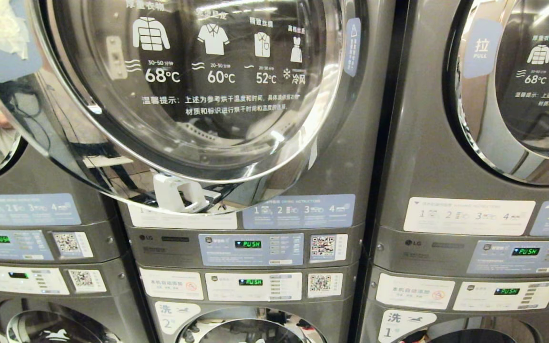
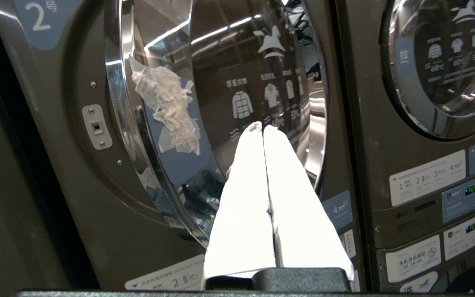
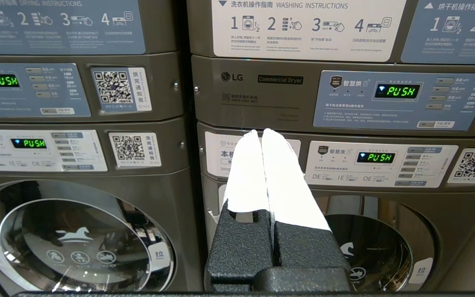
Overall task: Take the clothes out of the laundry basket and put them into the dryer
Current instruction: Close the dryer
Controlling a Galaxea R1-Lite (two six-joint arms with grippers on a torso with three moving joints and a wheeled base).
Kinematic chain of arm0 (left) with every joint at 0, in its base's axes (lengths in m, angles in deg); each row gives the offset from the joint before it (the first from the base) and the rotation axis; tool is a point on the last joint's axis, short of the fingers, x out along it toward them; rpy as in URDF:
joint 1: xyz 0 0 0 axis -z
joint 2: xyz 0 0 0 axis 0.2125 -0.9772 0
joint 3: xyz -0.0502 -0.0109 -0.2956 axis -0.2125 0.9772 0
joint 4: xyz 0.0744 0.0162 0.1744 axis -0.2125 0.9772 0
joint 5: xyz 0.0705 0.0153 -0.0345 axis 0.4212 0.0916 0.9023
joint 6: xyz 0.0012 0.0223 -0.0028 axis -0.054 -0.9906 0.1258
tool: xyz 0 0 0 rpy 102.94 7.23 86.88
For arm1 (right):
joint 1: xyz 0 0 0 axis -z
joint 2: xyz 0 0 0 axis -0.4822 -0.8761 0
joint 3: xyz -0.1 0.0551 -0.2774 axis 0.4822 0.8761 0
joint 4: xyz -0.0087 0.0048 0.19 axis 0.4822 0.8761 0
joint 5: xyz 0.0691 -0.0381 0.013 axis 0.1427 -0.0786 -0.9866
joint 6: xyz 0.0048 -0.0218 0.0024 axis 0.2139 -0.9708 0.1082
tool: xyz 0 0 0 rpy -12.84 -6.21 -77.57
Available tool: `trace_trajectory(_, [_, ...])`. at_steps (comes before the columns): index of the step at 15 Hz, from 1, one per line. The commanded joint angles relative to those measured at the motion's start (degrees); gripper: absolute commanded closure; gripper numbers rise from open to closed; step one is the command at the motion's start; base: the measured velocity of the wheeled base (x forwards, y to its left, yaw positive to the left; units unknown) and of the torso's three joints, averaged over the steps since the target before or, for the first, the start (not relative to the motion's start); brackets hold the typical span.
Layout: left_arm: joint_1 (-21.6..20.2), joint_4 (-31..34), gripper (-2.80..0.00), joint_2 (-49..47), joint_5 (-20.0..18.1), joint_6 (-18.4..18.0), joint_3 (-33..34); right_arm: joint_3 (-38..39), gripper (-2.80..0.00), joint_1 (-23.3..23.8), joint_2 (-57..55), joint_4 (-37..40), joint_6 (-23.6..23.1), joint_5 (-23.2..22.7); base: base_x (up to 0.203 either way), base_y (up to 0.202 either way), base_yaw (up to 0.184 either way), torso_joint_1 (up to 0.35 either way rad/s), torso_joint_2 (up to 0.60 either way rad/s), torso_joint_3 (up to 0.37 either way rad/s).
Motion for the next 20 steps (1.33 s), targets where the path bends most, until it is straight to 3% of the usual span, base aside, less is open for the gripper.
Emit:
trace_trajectory(1, [0.0, -0.1, 0.0, -8.6, -0.2, 0.2, -3.4, 0.0, 0.0, 0.0, 0.0, 0.0, 0.0, 0.0, 0.0, 0.0, 0.0, 0.0, 0.0, 0.0])
trace_trajectory(5, [0.0, -0.3, 0.0, -13.5, 0.9, -0.1, -5.9, 0.0, 0.0, -0.1, 0.0, 0.0, 0.0, 0.0, 0.0, 0.0, 0.0, 0.0, 0.0, 0.0])
trace_trajectory(10, [-0.1, -3.6, 0.0, -22.1, 8.0, -2.9, -7.8, 0.0, 0.0, 0.0, 0.0, -0.1, 0.1, 0.0, 0.0, 0.0, 0.0, 0.0, 0.0, 0.0])
trace_trajectory(17, [-0.7, -4.3, 0.0, -29.0, 9.3, -3.1, -12.6, 0.0, 0.0, 0.0, 0.0, -0.1, 0.2, 0.0, 0.0, 0.0, 0.0, 0.0, 0.0, 0.0])
trace_trajectory(20, [-1.2, -4.4, 0.0, -33.8, 13.5, -2.8, -15.2, 0.1, 0.0, 0.0, 0.0, -0.1, 0.2, 0.0, 0.0, 0.0, 0.0, 0.0, 0.0, 0.0])
